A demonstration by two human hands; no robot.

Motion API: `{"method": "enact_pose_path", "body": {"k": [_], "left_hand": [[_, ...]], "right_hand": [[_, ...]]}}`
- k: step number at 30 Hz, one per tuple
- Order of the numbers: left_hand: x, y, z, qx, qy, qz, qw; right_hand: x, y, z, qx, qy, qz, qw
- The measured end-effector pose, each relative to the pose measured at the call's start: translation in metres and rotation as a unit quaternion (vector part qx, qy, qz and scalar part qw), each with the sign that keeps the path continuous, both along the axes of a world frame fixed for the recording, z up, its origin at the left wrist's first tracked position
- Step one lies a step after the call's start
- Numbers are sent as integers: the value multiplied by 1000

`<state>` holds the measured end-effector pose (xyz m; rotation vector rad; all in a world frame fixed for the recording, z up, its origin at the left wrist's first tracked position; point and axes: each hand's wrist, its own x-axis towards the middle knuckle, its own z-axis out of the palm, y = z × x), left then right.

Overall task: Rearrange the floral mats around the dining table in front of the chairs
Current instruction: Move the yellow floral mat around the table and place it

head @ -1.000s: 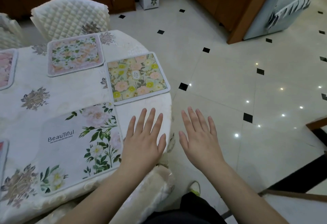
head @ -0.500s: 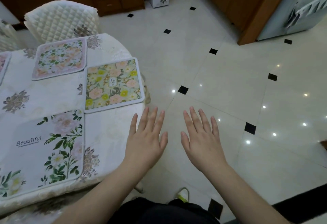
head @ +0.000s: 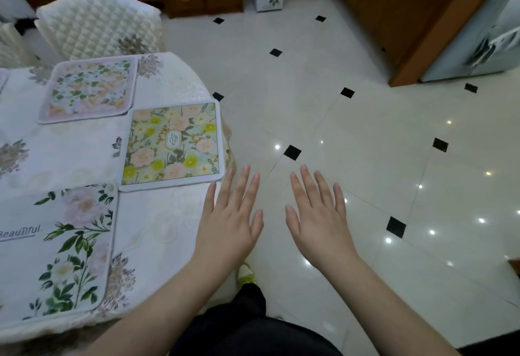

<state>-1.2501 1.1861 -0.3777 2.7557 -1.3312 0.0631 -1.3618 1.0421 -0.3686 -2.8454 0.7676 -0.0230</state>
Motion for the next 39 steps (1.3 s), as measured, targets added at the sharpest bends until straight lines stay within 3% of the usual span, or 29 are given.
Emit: {"method": "enact_pose_path", "body": {"k": [13,24,33,39], "left_hand": [[103,-38,-6,-32,1,63,998],[150,-79,-9,-11,6,196,980],[169,-128,-10,35,0,352,935],[177,-133,-9,33,11,439,898]], "right_hand": [[112,-48,11,-30,13,61,998],[202,-117,-5,-11,13,187,982],[283,-190,-6,-16,-3,333,943],[332,-188,-8,12,13,425,905]]}}
